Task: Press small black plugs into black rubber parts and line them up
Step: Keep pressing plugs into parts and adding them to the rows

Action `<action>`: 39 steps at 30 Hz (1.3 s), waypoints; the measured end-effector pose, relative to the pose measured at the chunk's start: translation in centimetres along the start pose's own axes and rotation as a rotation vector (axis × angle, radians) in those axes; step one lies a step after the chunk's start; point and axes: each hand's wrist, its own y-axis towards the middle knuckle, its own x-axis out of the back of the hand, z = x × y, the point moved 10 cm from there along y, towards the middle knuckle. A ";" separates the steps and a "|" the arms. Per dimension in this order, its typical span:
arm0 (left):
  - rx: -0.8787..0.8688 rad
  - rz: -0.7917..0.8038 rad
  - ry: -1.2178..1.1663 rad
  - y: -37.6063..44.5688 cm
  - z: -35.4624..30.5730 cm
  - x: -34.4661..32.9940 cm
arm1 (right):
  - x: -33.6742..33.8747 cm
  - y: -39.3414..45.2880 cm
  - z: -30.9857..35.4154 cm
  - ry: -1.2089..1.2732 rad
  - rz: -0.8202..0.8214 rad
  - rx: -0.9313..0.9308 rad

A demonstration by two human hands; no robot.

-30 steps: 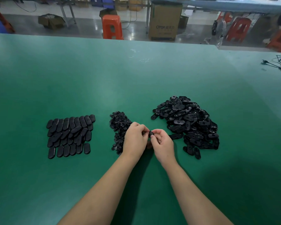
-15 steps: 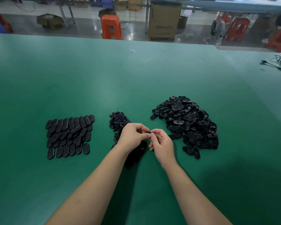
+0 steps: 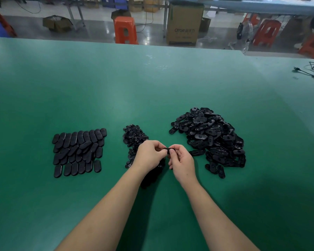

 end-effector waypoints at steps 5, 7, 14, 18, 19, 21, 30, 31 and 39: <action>-0.018 -0.064 0.055 -0.4 -0.7 -0.1 | 0.3 -0.1 0.0 0.040 -0.011 -0.016; -0.020 -0.076 0.054 -0.5 -0.9 -0.1 | 0.3 -0.1 0.0 0.056 -0.006 -0.020; -0.166 -0.016 0.092 -0.8 -2.0 -0.2 | 0.5 0.0 0.0 0.061 -0.036 -0.013; -0.309 -0.018 0.200 -1.5 -3.1 -0.4 | 0.6 0.0 -0.2 0.043 -0.046 -0.020; -0.355 -0.016 0.245 -1.7 -3.5 -0.6 | 0.6 0.0 -0.2 0.039 -0.038 -0.019; -0.422 -0.017 0.334 -1.9 -3.9 -0.6 | 0.4 -0.1 0.0 0.031 -0.019 -0.014; -0.459 -0.342 0.500 -2.1 -1.1 6.7 | 0.3 -0.6 0.7 0.045 -0.014 -0.027; -0.400 -0.390 0.504 -1.8 0.2 8.5 | 0.3 -0.6 0.8 0.031 -0.011 -0.025; 0.115 -0.688 0.530 -2.1 10.9 21.3 | 0.3 -0.7 1.2 -0.016 -0.019 -0.018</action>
